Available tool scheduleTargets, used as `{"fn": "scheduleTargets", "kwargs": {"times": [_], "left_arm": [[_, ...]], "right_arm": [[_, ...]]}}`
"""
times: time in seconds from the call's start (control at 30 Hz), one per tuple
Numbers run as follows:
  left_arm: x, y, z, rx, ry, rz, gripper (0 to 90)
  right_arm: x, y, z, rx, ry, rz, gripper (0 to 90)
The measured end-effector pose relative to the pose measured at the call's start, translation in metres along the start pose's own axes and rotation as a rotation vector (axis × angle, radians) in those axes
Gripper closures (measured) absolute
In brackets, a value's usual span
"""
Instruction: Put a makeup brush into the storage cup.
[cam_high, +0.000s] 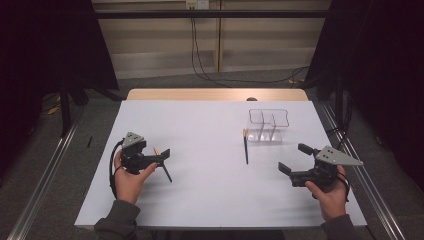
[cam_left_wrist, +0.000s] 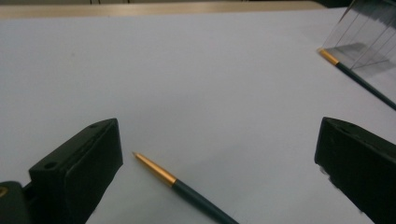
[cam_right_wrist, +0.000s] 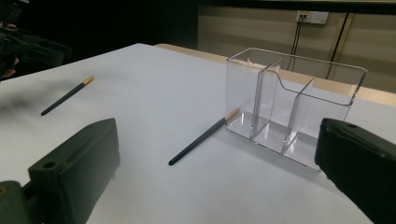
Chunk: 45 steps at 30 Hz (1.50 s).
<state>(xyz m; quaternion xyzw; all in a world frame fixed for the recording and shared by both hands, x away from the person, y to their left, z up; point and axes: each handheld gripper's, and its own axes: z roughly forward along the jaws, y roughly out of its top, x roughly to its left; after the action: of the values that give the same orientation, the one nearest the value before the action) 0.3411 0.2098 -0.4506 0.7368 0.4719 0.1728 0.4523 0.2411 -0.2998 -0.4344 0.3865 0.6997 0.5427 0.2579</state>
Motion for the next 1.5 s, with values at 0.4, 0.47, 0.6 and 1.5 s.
{"fn": "scheduleTargets", "kwargs": {"times": [0.4, 0.47, 0.6, 1.5], "left_arm": [[-0.002, 0.009, 0.002, 0.202, 0.094, -0.030, 2.5], [-0.002, 0.009, 0.003, 0.224, 0.109, -0.048, 3.0], [-0.004, 0.009, 0.007, 0.283, 0.121, -0.057, 6.4], [-0.004, 0.005, 0.023, 0.422, 0.161, -0.113, 37.7]], "right_arm": [[0.000, -0.002, 0.001, 0.002, 0.003, 0.001, 0.0], [0.000, -0.002, 0.001, 0.001, 0.002, -0.002, 0.0], [0.000, -0.002, 0.001, -0.005, 0.004, 0.014, 0.0], [0.002, -0.004, 0.000, 0.017, -0.003, -0.016, 0.0]]}}
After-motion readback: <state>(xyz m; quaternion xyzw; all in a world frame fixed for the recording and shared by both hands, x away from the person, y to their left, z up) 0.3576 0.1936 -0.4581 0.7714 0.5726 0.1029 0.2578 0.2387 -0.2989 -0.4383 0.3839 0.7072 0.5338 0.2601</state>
